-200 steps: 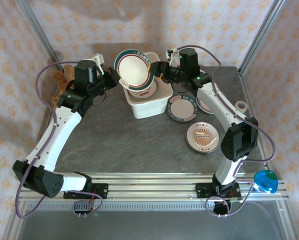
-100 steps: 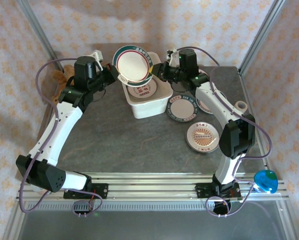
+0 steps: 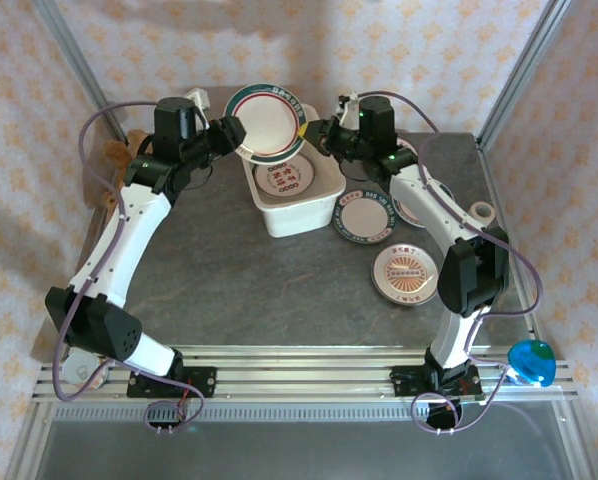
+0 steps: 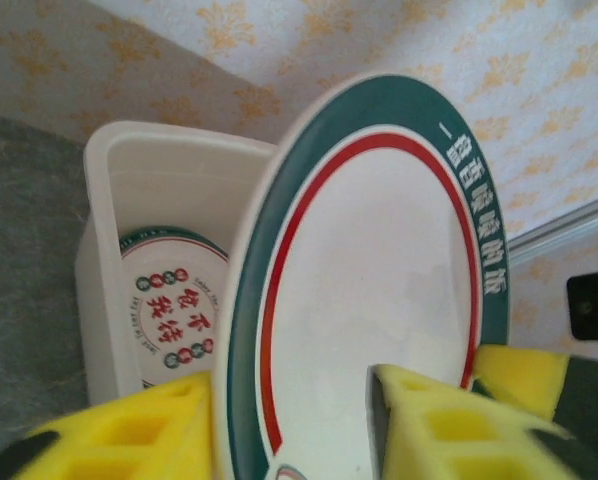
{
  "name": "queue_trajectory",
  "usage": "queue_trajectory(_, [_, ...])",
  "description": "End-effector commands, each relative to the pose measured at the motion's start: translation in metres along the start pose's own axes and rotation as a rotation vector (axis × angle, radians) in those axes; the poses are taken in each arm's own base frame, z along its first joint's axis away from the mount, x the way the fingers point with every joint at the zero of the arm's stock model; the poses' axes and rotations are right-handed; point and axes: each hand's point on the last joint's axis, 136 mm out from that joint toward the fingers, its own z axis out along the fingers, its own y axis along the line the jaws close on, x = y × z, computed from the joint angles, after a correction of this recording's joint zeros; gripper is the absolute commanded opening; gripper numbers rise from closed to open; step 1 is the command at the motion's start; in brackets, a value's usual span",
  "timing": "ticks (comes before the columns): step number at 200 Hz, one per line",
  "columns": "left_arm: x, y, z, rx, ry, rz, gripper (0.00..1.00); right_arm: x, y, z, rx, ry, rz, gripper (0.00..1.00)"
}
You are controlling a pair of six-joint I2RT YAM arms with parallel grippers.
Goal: Place the plates into the plastic bin on the countertop
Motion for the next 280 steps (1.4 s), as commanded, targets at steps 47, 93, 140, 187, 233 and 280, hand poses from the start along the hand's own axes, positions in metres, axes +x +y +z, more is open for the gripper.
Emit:
queue_trajectory(47, [-0.045,0.002,-0.021,-0.031,-0.046,0.037,0.60,-0.053,-0.025,0.000,0.163,-0.288,0.240,0.00])
queue_trajectory(93, [-0.045,0.033,-0.026,-0.116,-0.007,0.035,0.61,-0.027,-0.059,0.007,0.476,-0.336,0.347,0.00])
queue_trajectory(140, [-0.040,0.059,-0.031,-0.169,0.006,0.020,0.61,-0.004,-0.093,0.012,0.702,-0.397,0.429,0.00])
queue_trajectory(187, [-0.029,0.072,-0.034,-0.193,0.038,0.031,0.61,0.008,-0.119,0.030,0.758,-0.415,0.500,0.00])
queue_trajectory(233, [-0.022,0.080,-0.042,-0.210,0.049,0.039,0.61,0.010,-0.141,0.051,0.813,-0.450,0.497,0.00])
queue_trajectory(280, [-0.017,0.083,-0.052,-0.225,0.056,0.060,0.61,0.017,-0.141,0.066,0.851,-0.457,0.459,0.00])
